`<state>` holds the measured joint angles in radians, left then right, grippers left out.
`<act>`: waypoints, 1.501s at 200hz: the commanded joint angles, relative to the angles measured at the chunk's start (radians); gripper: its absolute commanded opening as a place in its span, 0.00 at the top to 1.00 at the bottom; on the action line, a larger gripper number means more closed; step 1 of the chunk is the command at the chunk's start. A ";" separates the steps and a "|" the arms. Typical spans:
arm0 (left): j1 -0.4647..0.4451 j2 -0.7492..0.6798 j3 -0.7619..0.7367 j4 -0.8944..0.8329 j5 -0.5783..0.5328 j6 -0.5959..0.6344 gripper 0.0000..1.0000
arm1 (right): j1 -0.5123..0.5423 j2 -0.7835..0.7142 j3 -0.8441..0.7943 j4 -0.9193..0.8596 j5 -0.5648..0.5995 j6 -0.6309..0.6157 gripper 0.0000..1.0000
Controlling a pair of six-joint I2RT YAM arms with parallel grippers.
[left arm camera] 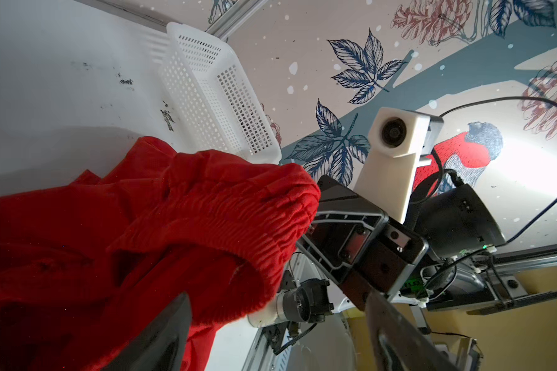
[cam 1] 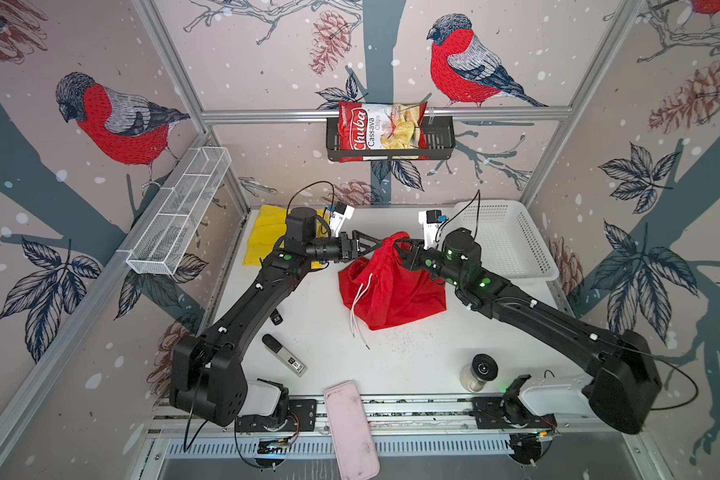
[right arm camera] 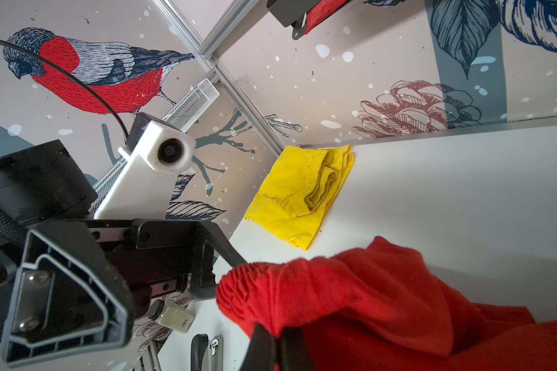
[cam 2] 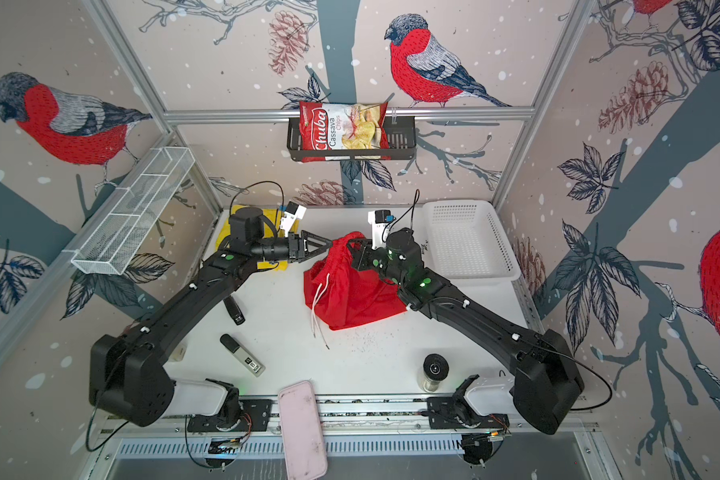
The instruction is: Fold and stack the shorts
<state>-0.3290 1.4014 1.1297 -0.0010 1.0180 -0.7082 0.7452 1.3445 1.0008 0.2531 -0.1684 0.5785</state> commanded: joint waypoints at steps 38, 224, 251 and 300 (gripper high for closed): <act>-0.068 0.058 0.034 0.099 0.051 0.000 0.55 | 0.000 0.058 0.045 0.034 -0.063 0.004 1.00; 0.082 -0.005 0.260 -0.474 -0.333 0.274 1.00 | -0.260 0.000 -0.155 -0.377 0.374 0.124 0.33; 0.083 -0.008 0.254 -0.480 -0.337 0.274 1.00 | -0.302 0.155 -0.078 -0.423 0.341 0.102 0.29; 0.094 -0.049 0.221 -0.517 -0.379 0.297 1.00 | -0.328 0.410 0.064 -0.432 0.367 0.080 0.24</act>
<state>-0.2440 1.3773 1.3640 -0.4980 0.6701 -0.4381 0.4290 1.6707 1.0077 -0.1581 0.1734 0.6781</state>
